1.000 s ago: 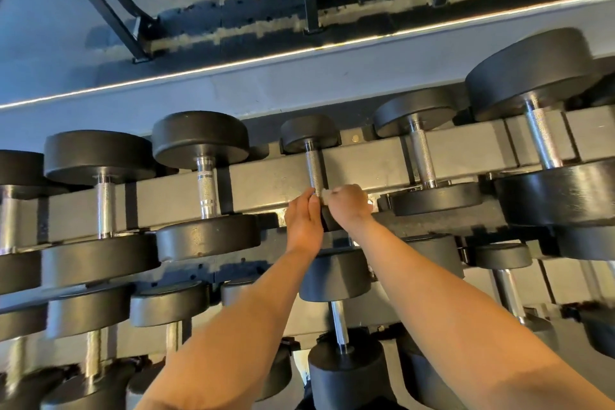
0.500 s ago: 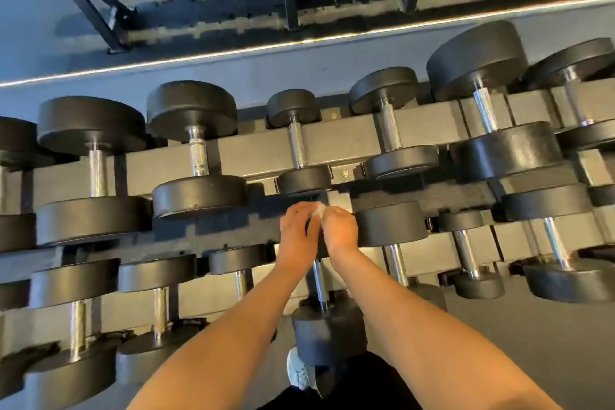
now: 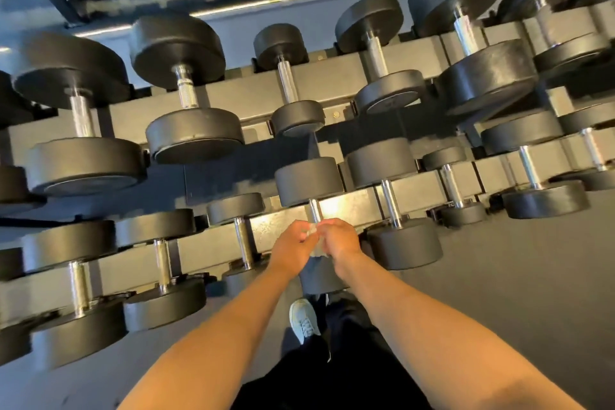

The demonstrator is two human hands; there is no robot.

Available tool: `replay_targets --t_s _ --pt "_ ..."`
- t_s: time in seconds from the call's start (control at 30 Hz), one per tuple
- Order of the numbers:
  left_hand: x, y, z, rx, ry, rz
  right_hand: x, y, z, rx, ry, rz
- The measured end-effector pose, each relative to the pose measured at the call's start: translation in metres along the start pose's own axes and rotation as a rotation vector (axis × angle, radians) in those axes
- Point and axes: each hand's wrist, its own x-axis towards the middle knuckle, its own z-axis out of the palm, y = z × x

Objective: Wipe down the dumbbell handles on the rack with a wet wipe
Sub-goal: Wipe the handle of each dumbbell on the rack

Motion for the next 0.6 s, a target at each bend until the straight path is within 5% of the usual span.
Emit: replay_targets --t_s 0.1,0.6 --pt "-0.006 -0.013 0.005 -0.014 -0.033 -0.042 -0.001 0.026 -0.007 -0.034 -0.029 -0.007" --pt "0.077 -0.055 0.054 -0.307 0.322 -0.184 0.103 0.061 -0.001 -0.441 0.064 -0.251"
